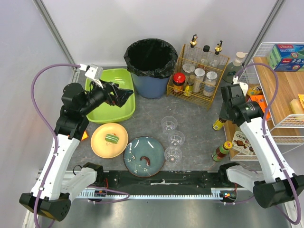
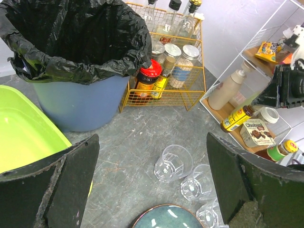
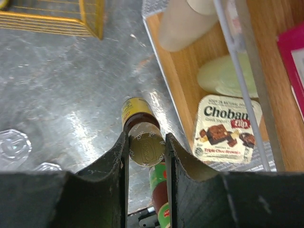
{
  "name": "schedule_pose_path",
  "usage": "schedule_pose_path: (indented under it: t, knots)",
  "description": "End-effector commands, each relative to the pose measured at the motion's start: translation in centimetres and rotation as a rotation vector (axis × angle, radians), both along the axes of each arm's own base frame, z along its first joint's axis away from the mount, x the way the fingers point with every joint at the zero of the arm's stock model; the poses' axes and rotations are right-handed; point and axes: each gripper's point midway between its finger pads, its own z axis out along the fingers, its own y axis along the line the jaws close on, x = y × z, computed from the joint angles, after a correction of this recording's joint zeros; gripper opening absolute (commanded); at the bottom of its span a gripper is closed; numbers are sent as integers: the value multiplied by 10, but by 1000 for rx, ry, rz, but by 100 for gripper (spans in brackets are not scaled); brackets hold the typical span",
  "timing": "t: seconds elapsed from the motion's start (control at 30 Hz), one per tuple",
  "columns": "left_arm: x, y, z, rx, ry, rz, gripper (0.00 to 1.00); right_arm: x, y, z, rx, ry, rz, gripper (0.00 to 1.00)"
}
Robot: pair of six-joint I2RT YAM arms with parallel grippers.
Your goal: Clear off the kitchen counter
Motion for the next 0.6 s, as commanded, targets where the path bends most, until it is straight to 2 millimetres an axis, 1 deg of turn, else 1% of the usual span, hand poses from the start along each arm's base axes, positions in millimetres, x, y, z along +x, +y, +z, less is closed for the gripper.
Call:
schedule_pose_path:
  t: [0.0, 0.1, 0.13, 0.23, 0.3, 0.57]
  knots:
    - [-5, 3, 11, -5, -33, 15, 99, 36, 23, 44, 79, -149, 103, 0]
    - [-6, 5, 13, 1, -43, 24, 99, 49, 29, 63, 85, -179, 133, 0]
    - [-6, 6, 13, 3, -45, 28, 99, 53, 30, 74, 87, -202, 142, 0]
    - [-7, 8, 14, 10, -54, 36, 99, 65, 34, 93, 88, -247, 161, 0]
    - [-8, 9, 15, 11, -57, 39, 99, 73, 38, 103, 99, -274, 178, 0]
    - [-9, 10, 18, 14, -67, 45, 99, 116, 68, 118, 160, -351, 255, 0]
